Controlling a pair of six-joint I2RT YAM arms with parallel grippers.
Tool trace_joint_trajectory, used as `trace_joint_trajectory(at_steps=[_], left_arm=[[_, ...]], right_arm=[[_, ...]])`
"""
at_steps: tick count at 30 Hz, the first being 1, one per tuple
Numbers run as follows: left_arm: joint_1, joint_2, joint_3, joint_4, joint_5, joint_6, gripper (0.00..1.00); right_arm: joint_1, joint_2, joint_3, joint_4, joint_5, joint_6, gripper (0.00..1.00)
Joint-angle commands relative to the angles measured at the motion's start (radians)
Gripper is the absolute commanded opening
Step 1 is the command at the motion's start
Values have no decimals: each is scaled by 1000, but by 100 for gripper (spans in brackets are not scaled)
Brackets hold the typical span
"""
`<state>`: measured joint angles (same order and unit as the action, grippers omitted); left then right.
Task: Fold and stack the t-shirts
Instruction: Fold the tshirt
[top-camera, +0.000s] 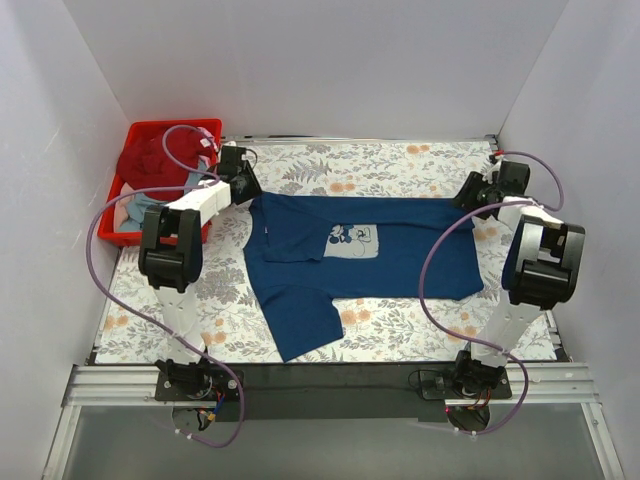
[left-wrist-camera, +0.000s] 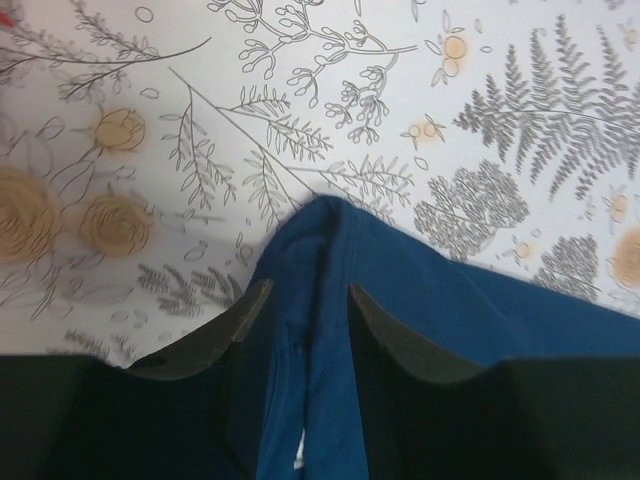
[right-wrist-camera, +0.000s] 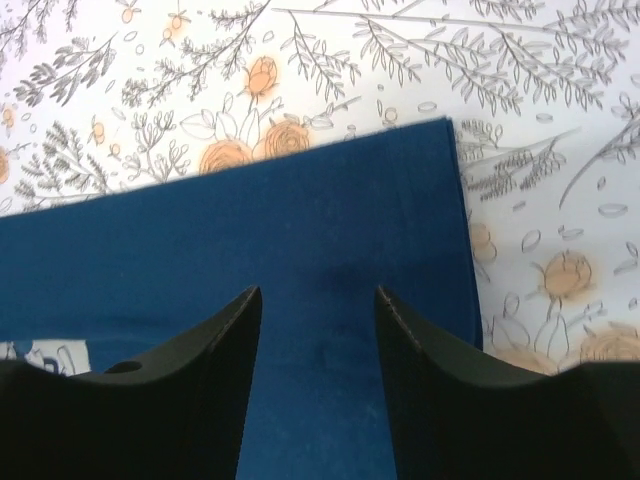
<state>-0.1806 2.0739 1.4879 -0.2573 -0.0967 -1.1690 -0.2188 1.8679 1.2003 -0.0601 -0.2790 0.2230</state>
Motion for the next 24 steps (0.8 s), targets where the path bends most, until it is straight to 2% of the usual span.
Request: trace_joint_trajectory(at_steps=[1, 8, 14, 20, 24], left_arm=[[-5, -173, -50, 4, -3, -15, 34], [-14, -354, -256, -10, 43, -61, 35], [-22, -469, -406, -34, 57, -92, 34], [-25, -569, -560, -49, 55, -96, 35], [-25, -598, -615, -53, 63, -97, 35]], right_arm=[[-28, -62, -69, 29, -49, 39, 55], [-105, -47, -174, 111, -106, 70, 51], [-155, -6, -194, 148, -118, 79, 50], [-157, -50, -194, 146, -123, 82, 50], [-105, -120, -206, 143, -121, 65, 51]])
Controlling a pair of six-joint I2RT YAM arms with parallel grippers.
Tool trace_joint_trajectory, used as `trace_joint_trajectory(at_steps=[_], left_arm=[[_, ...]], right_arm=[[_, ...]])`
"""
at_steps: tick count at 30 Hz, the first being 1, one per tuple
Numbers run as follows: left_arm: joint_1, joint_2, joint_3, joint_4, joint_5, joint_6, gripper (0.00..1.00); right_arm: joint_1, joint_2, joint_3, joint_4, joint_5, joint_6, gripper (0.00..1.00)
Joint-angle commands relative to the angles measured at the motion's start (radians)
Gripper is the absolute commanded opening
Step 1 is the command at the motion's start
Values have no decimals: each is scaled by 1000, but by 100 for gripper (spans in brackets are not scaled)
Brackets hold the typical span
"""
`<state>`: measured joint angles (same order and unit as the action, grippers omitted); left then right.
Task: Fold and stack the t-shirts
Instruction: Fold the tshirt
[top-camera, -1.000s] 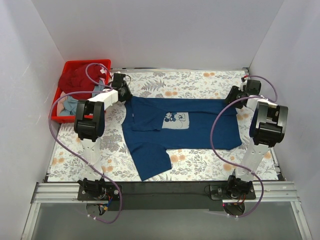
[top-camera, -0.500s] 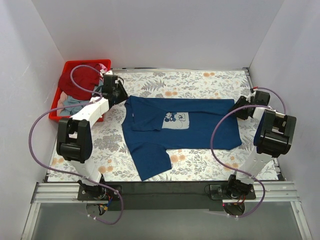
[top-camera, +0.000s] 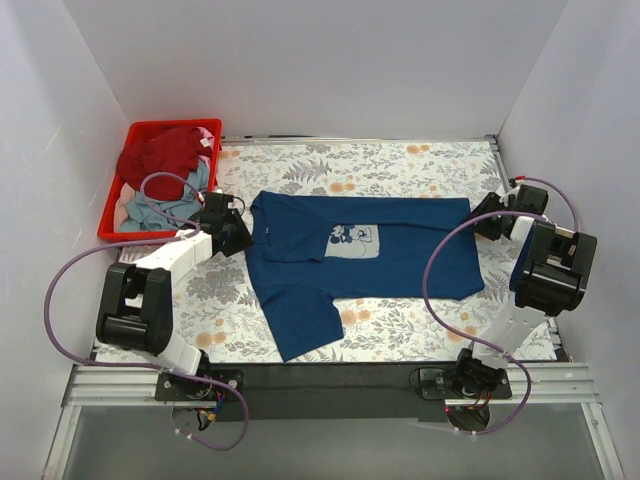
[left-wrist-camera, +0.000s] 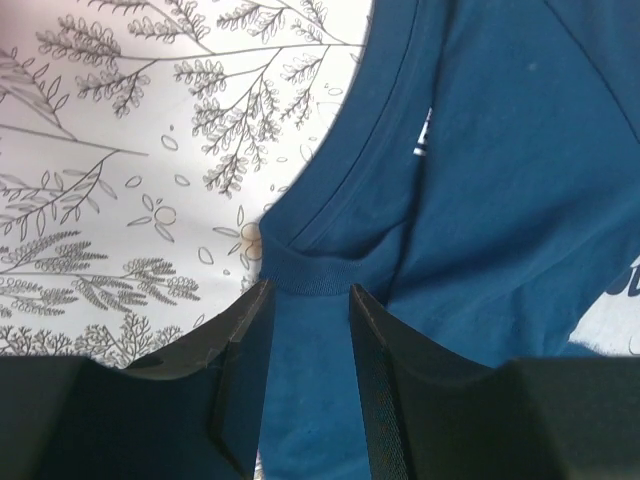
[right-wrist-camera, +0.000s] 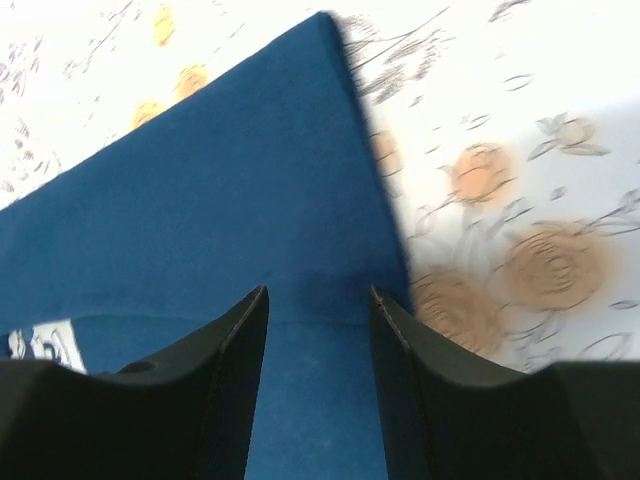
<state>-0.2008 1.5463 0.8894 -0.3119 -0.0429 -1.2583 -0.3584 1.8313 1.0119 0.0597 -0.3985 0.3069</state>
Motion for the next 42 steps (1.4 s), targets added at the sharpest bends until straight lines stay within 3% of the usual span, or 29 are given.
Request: trace_joint_trajectory(at_steps=[1, 5, 10, 16, 19, 26, 31, 36, 42], left_arm=[[-3, -72, -18, -1, 12, -6, 35], [-9, -54, 44, -1, 32, -1, 35], [-32, 76, 190, -1, 37, 4, 35], [-40, 240, 387, -4, 12, 4, 34], [-42, 288, 436, -45, 32, -4, 34], [-89, 148, 252, -69, 25, -4, 34], [-103, 3, 82, -72, 28, -6, 37], [-112, -80, 11, -50, 41, -9, 41], [-112, -58, -17, -15, 52, -21, 42]], right_arm=[[50, -96, -24, 22, 9, -25, 51], [166, -130, -15, 0, 64, -55, 51], [277, -100, 39, -27, 113, -84, 52], [355, -37, 105, -27, 76, -80, 52], [452, -23, 123, -26, 29, -80, 52], [663, -26, 103, -15, -22, 3, 52], [811, -30, 30, 103, -14, 201, 51], [877, -1, -6, 206, 9, 339, 51], [930, 57, -19, 270, -2, 436, 45]])
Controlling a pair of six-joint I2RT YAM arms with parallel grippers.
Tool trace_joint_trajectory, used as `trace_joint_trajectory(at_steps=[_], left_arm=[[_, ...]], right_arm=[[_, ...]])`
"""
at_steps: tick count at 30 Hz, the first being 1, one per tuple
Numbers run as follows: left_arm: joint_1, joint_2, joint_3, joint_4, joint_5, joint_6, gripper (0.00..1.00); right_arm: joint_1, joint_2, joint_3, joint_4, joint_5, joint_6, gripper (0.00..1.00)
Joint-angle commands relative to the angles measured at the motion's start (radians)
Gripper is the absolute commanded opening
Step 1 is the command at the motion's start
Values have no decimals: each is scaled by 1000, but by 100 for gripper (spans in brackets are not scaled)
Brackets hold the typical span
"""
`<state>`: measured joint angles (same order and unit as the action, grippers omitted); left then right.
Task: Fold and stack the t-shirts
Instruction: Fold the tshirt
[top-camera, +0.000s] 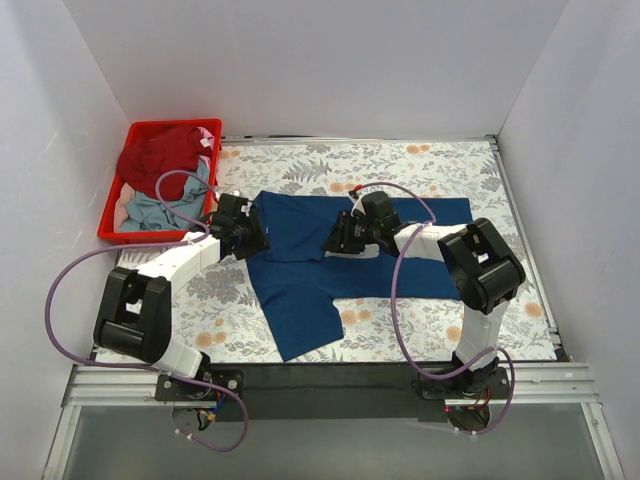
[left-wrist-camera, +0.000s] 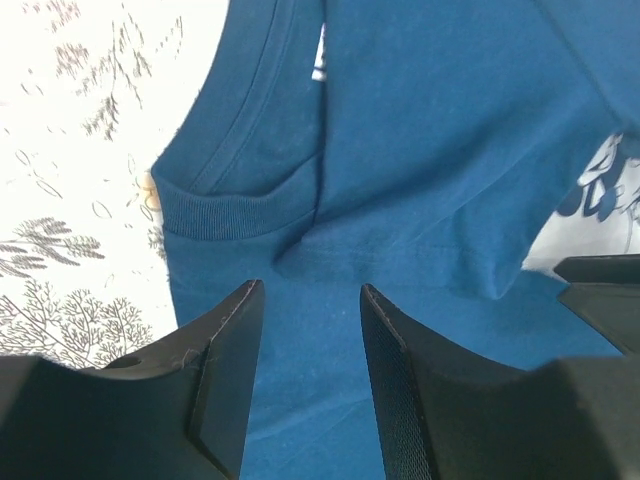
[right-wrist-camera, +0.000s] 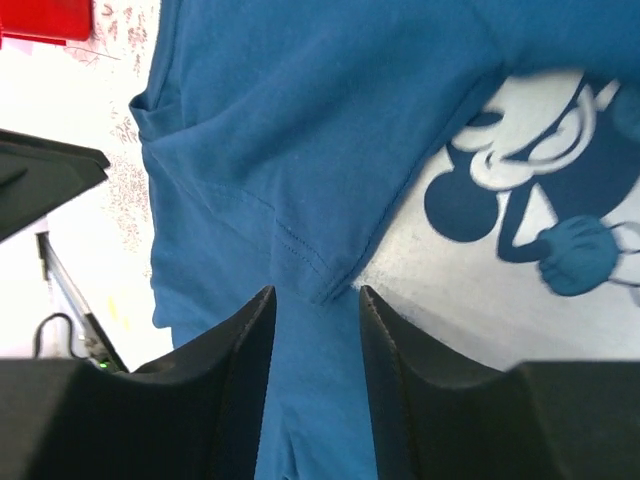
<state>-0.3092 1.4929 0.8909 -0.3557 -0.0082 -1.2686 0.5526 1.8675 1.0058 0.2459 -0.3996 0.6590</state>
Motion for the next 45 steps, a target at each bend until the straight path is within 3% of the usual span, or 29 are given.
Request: trace_joint_trajectory(at_steps=[1, 21, 24, 26, 29, 30, 45], left_arm=[[-2, 10, -17, 34, 45, -12, 42], [-4, 98, 2, 50, 68, -6, 39], [-4, 105, 6, 50, 71, -3, 39], [-4, 112, 8, 50, 74, -3, 40], [-4, 118, 10, 50, 83, 0, 39], [-4, 119, 13, 50, 85, 0, 40], [-4, 142, 40, 54, 96, 37, 25]], right_arm=[[24, 25, -16, 92, -1, 97, 44], [56, 88, -26, 141, -50, 142, 37], [58, 93, -19, 142, -50, 140, 31], [56, 91, -18, 142, -47, 136, 23], [58, 78, -21, 141, -33, 120, 3], [56, 73, -21, 139, -31, 116, 1], [58, 68, -12, 141, -45, 94, 1]])
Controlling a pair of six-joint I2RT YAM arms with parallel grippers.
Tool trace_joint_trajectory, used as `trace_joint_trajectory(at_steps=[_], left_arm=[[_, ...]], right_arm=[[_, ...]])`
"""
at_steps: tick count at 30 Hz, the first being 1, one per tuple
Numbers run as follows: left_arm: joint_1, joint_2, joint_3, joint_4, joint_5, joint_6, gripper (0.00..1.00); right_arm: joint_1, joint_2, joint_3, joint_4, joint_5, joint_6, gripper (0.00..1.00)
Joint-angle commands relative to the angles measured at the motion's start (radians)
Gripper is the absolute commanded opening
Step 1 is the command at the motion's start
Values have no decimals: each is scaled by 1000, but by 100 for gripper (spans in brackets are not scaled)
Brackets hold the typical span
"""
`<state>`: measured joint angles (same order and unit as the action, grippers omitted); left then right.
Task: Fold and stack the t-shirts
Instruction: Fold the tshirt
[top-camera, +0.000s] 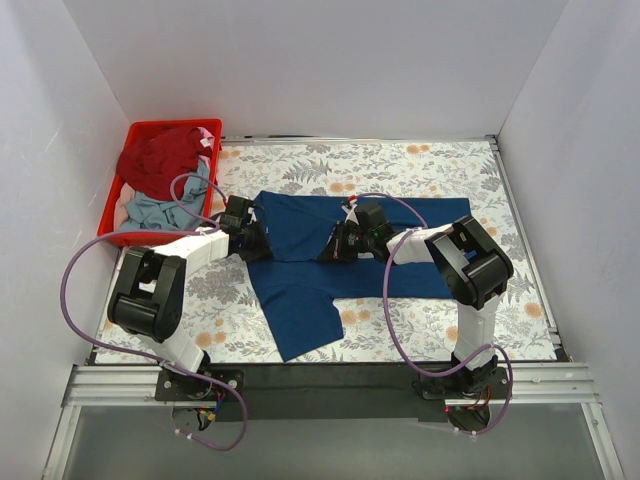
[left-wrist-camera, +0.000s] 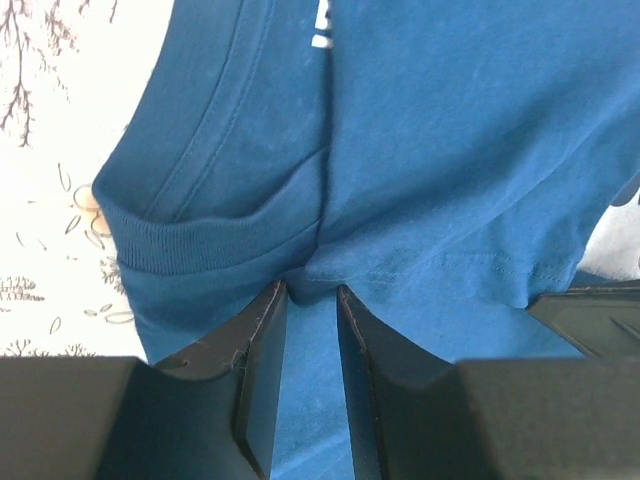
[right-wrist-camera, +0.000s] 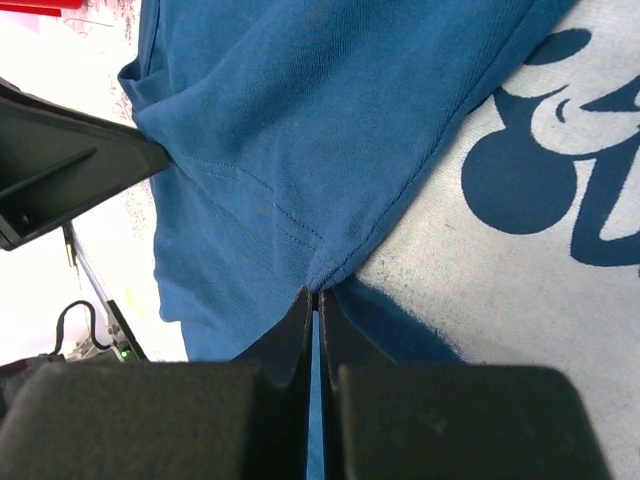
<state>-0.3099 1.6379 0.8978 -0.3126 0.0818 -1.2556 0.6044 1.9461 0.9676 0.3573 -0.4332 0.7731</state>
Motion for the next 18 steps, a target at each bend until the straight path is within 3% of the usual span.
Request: trace_joint_trajectory(at_steps=[1, 4, 10, 18], left_arm=[[-3, -1, 35, 12, 4, 27, 25], [-3, 3, 39, 9, 10, 33, 21], [-9, -13, 44, 6, 32, 33, 0], [-14, -32, 58, -29, 45, 28, 0]], right_arm=[[5, -12, 26, 29, -12, -20, 1], [5, -12, 26, 29, -12, -21, 1], [6, -30, 26, 28, -7, -38, 1], [5, -58, 16, 25, 2, -64, 1]])
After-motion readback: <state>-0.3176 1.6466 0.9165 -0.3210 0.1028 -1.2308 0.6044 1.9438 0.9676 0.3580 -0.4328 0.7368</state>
